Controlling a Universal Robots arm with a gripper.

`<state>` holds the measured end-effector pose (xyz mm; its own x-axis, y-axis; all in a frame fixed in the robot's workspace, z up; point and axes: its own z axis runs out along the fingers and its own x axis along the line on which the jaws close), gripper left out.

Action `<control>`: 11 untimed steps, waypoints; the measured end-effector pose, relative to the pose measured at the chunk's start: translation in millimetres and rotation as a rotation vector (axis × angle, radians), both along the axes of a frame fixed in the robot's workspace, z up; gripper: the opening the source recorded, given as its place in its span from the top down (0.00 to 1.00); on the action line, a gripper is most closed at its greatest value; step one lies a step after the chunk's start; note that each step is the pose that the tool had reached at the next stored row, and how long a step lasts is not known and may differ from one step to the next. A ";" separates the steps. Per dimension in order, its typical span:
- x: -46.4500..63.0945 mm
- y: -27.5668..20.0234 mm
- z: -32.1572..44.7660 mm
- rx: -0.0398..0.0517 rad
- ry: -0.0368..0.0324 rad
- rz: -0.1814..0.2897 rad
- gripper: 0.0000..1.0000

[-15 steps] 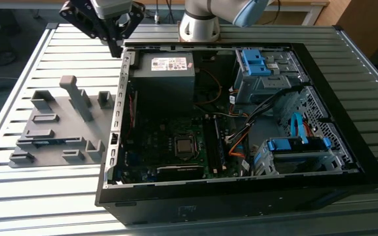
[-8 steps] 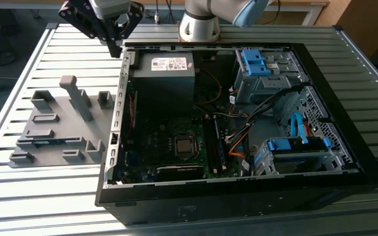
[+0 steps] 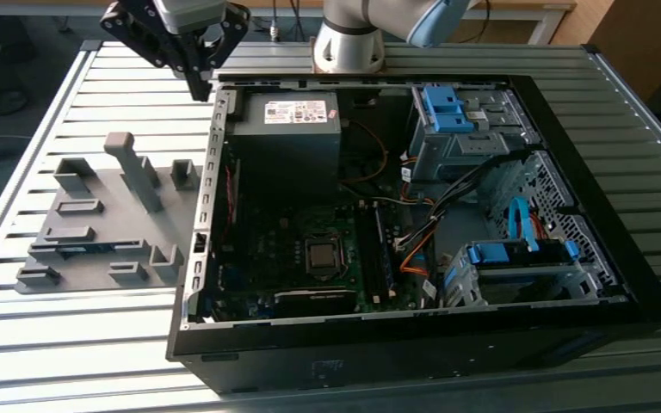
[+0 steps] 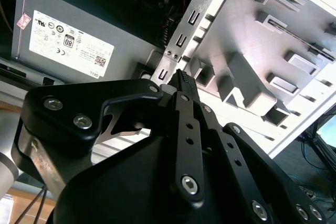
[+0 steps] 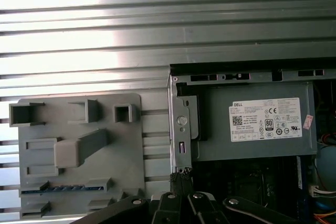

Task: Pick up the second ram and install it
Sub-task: 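Reach for the second ram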

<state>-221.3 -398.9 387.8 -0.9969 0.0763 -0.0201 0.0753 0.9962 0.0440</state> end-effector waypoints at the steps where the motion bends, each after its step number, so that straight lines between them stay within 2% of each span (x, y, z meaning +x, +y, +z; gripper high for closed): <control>1: -0.2 0.0 0.0 0.0000 0.0000 0.000 0.89; 11: -2.3 0.0 -0.1 0.0000 0.0000 0.000 0.89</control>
